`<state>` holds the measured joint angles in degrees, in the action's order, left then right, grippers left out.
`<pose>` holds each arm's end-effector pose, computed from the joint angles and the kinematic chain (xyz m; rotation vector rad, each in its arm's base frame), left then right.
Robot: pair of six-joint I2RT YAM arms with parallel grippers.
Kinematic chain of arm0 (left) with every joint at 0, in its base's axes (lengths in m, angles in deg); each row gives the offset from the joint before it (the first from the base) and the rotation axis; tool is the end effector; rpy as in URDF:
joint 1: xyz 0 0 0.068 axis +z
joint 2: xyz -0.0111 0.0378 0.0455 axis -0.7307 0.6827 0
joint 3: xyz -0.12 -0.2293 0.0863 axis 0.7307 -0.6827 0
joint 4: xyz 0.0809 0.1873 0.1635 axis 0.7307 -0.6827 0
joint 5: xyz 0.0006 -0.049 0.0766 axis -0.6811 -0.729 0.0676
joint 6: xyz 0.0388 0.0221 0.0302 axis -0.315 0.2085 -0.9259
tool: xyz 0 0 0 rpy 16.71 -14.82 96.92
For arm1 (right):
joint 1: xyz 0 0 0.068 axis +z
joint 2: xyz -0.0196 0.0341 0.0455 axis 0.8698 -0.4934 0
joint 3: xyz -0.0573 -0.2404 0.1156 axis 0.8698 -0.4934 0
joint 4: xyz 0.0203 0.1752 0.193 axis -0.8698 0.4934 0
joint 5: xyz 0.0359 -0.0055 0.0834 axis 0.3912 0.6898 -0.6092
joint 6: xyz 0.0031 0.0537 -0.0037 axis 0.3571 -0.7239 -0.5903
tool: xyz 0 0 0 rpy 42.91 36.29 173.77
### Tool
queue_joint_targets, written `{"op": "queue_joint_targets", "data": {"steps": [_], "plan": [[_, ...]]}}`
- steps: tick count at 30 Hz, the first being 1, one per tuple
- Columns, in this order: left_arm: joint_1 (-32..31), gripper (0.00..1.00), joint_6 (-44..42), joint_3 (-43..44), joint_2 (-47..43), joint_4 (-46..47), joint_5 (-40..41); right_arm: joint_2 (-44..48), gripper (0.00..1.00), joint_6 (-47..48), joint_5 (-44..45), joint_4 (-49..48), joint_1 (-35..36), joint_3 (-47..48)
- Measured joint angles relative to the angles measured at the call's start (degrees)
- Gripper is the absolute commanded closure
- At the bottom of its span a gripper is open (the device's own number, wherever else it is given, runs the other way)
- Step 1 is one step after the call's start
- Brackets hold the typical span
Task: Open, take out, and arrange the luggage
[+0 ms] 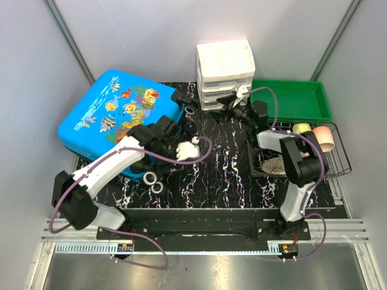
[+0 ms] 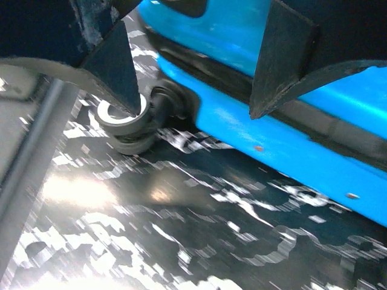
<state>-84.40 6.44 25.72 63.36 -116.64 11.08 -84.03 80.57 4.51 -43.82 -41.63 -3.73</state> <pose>0.2164 -0.1743 0.2862 1.8688 2.0035 -0.2163 0.3817 0.1528 0.2221 -0.7323 1.3092 0.7741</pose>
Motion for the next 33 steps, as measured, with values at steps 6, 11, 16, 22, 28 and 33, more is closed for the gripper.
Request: {"op": "queue_joint_targets", "data": {"steps": [6, 11, 16, 22, 28, 33], "plan": [[0.3, 0.20, -0.2, -8.7, -7.8, -10.6, -0.5, 12.7, 0.17, 0.1, -4.7, 19.3, -2.6, 1.1], [1.1, 0.05, 0.0, -12.0, -17.0, -12.7, -0.5, 11.5, 0.20, -1.2, -8.7, 35.2, -1.6, 10.8], [13.8, 0.01, 7.4, 5.0, -18.6, -18.0, -6.4, 5.6, 0.02, -3.0, -8.2, 47.6, -0.1, 23.3], [35.1, 0.01, 21.2, 20.5, -15.5, -11.5, -8.7, -2.1, 0.00, -5.9, -8.0, 58.8, 3.2, 35.3], [49.4, 0.01, 31.8, 12.2, -17.2, -11.4, -12.0, -2.4, 0.00, 2.2, -3.3, 71.9, 10.5, 38.4], [60.0, 0.01, 36.3, 5.5, -19.7, -12.3, -14.8, -4.5, 0.03, 9.4, 3.6, 80.7, 14.5, 42.9]]}}
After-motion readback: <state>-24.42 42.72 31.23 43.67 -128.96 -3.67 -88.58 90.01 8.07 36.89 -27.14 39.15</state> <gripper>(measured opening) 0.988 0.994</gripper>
